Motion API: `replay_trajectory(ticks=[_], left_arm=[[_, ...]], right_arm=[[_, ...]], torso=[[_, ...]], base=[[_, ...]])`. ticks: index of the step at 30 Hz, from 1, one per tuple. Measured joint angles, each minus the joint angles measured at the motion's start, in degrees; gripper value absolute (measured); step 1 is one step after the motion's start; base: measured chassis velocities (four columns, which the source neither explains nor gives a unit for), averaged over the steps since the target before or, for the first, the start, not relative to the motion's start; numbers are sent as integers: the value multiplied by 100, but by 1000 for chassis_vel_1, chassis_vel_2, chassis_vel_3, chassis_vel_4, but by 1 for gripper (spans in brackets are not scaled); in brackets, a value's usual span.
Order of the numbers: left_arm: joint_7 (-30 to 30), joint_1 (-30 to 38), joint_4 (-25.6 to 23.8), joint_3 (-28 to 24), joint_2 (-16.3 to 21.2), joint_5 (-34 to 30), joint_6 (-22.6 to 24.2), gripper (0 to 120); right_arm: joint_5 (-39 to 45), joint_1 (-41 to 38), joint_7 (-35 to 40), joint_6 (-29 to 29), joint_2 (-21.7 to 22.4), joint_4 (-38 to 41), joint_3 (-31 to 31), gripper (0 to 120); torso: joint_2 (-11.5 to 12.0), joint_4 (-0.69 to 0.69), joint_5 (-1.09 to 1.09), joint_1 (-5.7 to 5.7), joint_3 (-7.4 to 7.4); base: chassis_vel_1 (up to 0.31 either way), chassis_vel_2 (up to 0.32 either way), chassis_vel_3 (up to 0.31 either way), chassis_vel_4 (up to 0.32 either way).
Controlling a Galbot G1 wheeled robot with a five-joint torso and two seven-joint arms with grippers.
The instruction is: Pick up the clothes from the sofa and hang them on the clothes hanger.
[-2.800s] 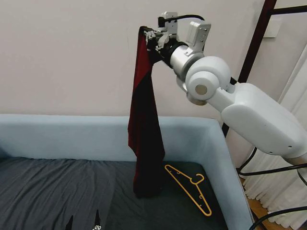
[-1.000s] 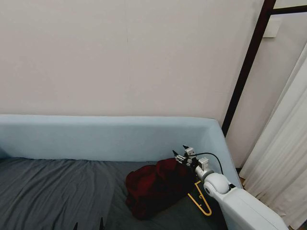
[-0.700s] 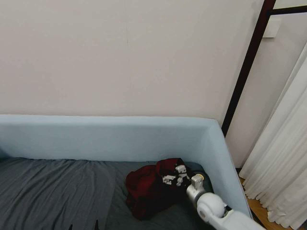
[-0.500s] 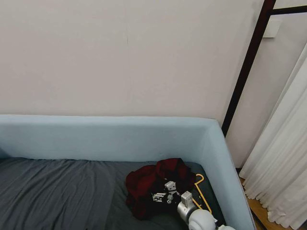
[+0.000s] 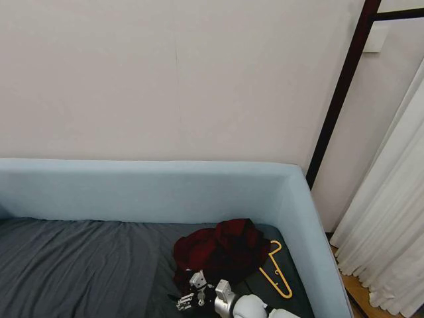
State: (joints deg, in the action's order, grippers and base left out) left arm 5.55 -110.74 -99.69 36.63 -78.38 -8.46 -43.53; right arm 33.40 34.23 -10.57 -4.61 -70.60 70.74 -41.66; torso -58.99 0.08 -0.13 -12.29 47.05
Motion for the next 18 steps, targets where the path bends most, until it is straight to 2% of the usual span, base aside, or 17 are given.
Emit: replay_trajectory(ticks=[4,7,13,18], left_arm=[[0,18,30,15,-10,-11,-36,100],[0,66,18,26,-27,-37,-42,99],[6,129,4,-15,-68,-93,-50,99],[6,213,21,-39,-61,-122,-74,99]], right_arm=[[-118,-65,89,88,-327,-321,-123,100],[-137,-44,531,508,-577,-462,-126,100],[-306,-49,1265,1009,-749,-591,-95,100],[-327,-149,1594,1305,-861,-746,-104,100]], torso=[[0,-1,0,0,0],[0,1,0,0,0],[0,1,-1,0,0],[0,1,0,0,0]], base=[[0,0,0,0],[0,0,0,0],[0,0,0,0],[0,0,0,0]])
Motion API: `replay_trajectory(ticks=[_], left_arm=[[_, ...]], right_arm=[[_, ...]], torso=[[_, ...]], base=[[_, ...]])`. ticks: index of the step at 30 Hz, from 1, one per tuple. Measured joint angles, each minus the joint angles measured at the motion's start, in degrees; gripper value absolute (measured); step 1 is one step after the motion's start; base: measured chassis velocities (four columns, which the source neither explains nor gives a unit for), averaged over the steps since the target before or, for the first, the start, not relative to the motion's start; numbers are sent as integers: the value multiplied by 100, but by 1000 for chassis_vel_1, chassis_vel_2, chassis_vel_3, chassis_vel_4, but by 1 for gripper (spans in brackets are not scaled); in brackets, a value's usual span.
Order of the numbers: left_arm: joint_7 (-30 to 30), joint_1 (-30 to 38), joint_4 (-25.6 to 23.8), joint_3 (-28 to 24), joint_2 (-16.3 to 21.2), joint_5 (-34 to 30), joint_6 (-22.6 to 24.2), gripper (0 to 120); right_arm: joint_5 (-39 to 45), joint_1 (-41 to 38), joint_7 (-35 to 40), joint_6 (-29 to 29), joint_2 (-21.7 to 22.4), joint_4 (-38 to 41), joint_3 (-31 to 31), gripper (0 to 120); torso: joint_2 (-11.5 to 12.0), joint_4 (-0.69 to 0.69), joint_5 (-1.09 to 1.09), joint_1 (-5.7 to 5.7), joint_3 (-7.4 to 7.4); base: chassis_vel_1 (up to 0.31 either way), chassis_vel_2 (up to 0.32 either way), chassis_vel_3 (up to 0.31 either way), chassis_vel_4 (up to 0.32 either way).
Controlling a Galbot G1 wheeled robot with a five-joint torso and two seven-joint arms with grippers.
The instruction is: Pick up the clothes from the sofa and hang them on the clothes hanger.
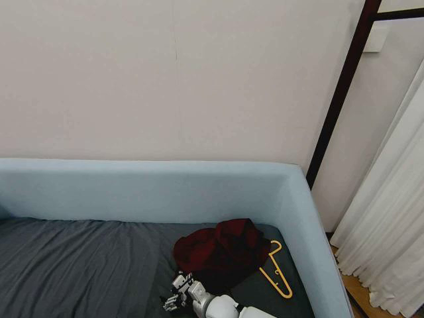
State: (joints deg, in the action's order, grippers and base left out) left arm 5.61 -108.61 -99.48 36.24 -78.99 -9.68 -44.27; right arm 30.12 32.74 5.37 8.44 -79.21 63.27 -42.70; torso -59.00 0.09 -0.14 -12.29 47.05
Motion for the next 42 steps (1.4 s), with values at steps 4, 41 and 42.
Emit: replay_trajectory(ticks=[4,41,42], left_arm=[[0,25,6,1,2,-36,-15,99],[-4,197,95,-17,-69,-132,-83,99],[-5,215,117,-33,-68,-146,-79,99]], right_arm=[[-35,-60,150,101,-87,-139,4,94],[-31,-364,575,580,289,232,-294,0],[-9,-366,599,539,497,568,-241,0]], torso=[[0,-1,-1,0,0],[1,-1,-2,0,0],[0,-1,-2,0,0]], base=[[0,0,0,0],[0,0,0,0],[0,0,0,0]])
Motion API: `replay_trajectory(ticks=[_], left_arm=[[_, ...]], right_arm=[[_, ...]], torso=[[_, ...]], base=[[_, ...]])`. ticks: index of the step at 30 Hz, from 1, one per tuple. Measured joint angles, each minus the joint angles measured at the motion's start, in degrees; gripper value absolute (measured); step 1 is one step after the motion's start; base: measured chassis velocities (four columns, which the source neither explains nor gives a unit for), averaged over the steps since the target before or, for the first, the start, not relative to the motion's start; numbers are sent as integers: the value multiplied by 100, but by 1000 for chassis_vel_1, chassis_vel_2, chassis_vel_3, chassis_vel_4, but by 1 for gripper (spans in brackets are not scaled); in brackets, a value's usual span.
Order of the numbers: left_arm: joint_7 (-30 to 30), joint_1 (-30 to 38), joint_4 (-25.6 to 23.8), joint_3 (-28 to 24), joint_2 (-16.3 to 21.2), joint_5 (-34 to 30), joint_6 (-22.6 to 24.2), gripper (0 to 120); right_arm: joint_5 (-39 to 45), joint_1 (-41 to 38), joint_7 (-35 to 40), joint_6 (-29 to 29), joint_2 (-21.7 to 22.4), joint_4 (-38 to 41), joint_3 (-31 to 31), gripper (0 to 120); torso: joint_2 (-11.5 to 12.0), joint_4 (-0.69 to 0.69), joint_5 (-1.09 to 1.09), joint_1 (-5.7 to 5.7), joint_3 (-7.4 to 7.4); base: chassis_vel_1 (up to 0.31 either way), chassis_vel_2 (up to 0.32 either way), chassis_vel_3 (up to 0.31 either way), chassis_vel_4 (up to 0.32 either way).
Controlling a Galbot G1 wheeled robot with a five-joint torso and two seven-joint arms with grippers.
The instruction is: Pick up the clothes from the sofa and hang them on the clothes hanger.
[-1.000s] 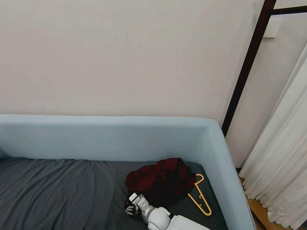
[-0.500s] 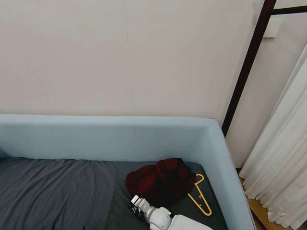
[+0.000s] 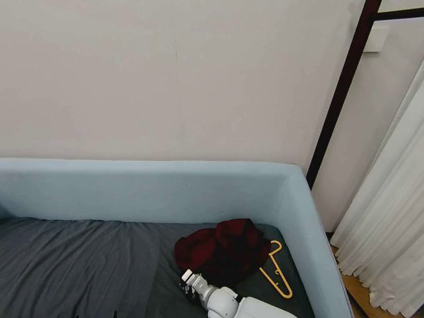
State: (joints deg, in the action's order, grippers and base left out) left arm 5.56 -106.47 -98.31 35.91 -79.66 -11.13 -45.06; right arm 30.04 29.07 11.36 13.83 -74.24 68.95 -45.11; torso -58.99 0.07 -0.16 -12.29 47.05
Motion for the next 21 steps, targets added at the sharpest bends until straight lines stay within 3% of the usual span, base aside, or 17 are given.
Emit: replay_trajectory(ticks=[8,13,21], left_arm=[[-4,100,50,-81,-27,-84,88,99],[-12,131,26,-181,-74,-89,149,99],[-9,127,36,-185,-93,-92,144,99]], right_arm=[[269,-107,120,-387,913,1703,181,0],[685,-642,166,-669,1510,2921,322,0],[1261,-1799,72,-890,1775,3654,360,0]], torso=[[0,2,0,0,0],[0,1,0,0,0],[0,0,1,0,0]], base=[[0,0,0,0],[0,0,0,0],[0,0,0,0]])
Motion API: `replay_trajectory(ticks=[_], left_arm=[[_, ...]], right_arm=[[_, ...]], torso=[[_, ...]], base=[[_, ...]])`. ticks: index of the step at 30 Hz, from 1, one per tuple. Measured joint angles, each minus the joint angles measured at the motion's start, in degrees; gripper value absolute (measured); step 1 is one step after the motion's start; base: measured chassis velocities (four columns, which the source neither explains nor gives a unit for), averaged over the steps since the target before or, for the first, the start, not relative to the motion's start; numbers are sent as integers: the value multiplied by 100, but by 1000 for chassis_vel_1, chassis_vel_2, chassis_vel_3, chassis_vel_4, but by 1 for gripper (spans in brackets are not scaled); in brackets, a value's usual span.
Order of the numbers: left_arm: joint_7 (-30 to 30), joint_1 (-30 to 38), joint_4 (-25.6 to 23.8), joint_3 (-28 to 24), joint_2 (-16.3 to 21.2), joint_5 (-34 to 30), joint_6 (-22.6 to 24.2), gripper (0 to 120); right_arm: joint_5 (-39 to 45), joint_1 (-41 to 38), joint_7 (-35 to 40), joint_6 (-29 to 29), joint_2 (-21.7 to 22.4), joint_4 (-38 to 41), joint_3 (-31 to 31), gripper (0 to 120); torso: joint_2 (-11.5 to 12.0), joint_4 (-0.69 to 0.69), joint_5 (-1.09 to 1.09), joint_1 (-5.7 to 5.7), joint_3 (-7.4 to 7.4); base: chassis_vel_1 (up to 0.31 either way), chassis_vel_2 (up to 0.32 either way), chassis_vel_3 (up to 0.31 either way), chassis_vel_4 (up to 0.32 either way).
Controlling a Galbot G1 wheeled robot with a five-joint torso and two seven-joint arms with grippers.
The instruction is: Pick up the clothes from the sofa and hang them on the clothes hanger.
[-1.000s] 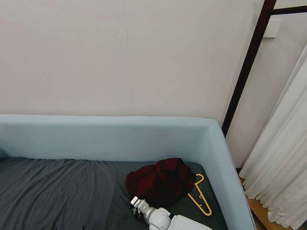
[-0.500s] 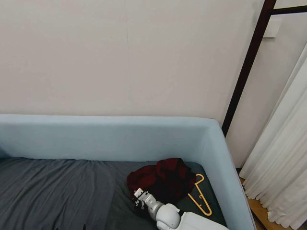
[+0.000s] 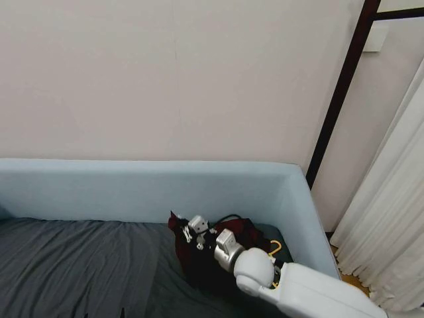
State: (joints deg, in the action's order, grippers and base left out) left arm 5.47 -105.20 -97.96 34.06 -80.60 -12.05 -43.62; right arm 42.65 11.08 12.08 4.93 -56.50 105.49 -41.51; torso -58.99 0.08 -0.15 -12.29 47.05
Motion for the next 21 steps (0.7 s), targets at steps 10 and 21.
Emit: replay_trajectory(ticks=[10,21], left_arm=[[14,15,-37,-19,-85,17,-12,99],[26,46,-10,12,-163,13,-13,98]], right_arm=[[1000,-1879,-212,-141,-329,-286,-215,0],[1326,-2662,-348,-420,-1194,-1190,-128,0]], torso=[[0,1,1,-1,0],[0,0,2,-1,0]], base=[[0,0,0,0],[0,0,0,0]])
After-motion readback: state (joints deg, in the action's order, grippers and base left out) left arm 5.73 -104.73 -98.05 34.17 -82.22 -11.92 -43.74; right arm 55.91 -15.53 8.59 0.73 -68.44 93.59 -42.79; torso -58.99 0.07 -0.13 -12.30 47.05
